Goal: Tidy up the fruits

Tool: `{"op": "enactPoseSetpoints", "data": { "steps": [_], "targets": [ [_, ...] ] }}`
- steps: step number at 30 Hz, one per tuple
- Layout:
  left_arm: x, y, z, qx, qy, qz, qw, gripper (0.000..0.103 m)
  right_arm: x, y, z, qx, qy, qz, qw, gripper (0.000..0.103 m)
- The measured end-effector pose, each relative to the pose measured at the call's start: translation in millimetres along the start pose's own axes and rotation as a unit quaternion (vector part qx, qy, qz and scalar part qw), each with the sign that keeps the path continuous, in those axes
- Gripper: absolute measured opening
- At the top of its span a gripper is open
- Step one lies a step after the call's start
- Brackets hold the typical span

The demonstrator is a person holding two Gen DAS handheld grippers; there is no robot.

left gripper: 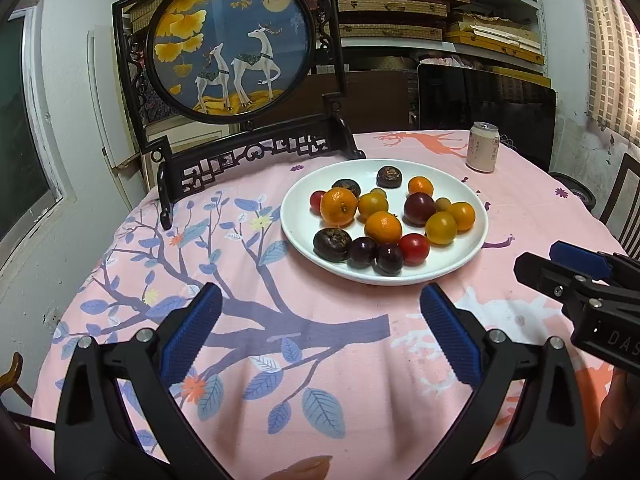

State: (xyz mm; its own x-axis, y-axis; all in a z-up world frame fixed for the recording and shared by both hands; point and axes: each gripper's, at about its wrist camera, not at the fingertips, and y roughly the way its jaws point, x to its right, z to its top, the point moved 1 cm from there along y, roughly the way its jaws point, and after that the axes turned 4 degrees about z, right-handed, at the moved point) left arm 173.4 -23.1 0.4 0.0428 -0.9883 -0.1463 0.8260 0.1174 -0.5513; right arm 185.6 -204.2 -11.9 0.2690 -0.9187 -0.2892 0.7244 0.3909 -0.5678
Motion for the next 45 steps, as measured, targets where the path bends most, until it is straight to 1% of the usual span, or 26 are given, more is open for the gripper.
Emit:
{"op": "enactPoseSetpoints", "data": {
  "steps": [4,10,29,37,42,45],
  "targets": [
    [-1.1,0.2,0.2,-0.002,-0.004,-0.006,1.0,0.101,0.5,-0.2,-0.4,0.0,0.001,0.0,1.0,0.061],
    [-0.8,0.5,-0.1,-0.002,0.0,0.0,1.0,0.101,0.8,0.8,-0.6,-0.003,0.001,-0.001,1.0,0.061],
    [-2.0,2.0,0.2,-0.006,-0.002,-0.001,1.0,0.101,-0.1,3.7,-1.5,-0.01,0.0,-0.002,1.0,0.061],
    [-3.4,2.2,-1.6,-0.008,-0.01,-0.02,0.9997,0.101,-0.8,3.6,-1.4,-0.011,-0.001,-0.002,1.0,0.061],
    [-2.1,1.0,-1.9,-0.004,-0.007,-0.015,0.9998,0.101,-0.7,3.6,-1.3,-0.011,-0.001,-0.002,1.0,0.061],
    [-5.9,4.8,-0.6,-0.014,-0.015,-0.014,0.9997,0.101,-0.6,3.5,-1.4,-0.01,-0.001,-0.002,1.0,0.061]
  ]
}}
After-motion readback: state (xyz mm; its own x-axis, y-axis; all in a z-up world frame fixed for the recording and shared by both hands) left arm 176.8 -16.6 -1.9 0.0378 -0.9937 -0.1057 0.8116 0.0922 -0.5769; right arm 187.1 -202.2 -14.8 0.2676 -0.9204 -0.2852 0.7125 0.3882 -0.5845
